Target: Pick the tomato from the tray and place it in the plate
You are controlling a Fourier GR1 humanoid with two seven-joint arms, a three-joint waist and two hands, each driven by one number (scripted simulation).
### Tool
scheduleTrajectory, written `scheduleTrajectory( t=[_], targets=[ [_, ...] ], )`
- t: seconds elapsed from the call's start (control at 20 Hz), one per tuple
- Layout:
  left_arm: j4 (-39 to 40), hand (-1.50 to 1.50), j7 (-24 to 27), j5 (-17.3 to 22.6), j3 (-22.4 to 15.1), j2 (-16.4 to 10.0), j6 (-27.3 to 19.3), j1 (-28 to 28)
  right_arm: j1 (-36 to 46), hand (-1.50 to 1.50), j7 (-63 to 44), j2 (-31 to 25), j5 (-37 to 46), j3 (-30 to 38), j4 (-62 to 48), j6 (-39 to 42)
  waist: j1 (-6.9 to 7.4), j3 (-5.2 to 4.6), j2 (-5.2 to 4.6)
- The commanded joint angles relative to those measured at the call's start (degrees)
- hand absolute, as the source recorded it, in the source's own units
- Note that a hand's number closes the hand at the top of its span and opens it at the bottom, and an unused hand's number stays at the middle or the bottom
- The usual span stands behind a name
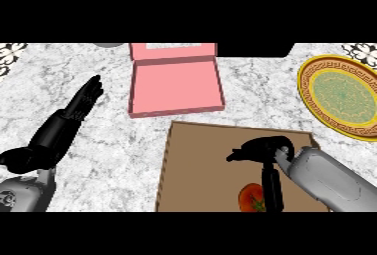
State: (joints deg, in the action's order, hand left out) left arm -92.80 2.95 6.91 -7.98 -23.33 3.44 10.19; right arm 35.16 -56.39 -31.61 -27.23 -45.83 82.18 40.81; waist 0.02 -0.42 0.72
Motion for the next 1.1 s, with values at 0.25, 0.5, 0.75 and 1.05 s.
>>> scheduleTrajectory(
  t=[0.25, 0.5, 0.75, 1.05],
  targets=[
    [-1.9, 0.00, 1.1, -2.9, -0.9, 1.8, 0.0, -3.3, -5.0, -1.50, -3.7, 1.8, 5.7, -3.2, 0.3, 0.3, 0.32, 0.40, -0.66],
    [1.2, 0.00, -1.2, -1.5, 1.0, 2.3, 1.1, 2.5, -6.4, 1.50, 3.3, 4.8, 12.4, -6.2, 4.5, 1.3, -0.13, 0.43, -0.77],
    [-0.3, 0.00, -0.3, -1.6, 1.3, 2.6, 2.2, -0.2, -6.9, 1.50, 5.9, 4.3, 16.6, -3.2, 3.6, 3.2, 0.18, 0.42, -0.76],
    [-0.7, 0.00, -1.1, -1.7, 2.7, 1.4, 1.0, -2.3, -9.5, 1.50, 14.3, -5.2, 50.0, -6.7, 21.8, -18.0, -3.03, 0.89, 1.11]
  ],
)
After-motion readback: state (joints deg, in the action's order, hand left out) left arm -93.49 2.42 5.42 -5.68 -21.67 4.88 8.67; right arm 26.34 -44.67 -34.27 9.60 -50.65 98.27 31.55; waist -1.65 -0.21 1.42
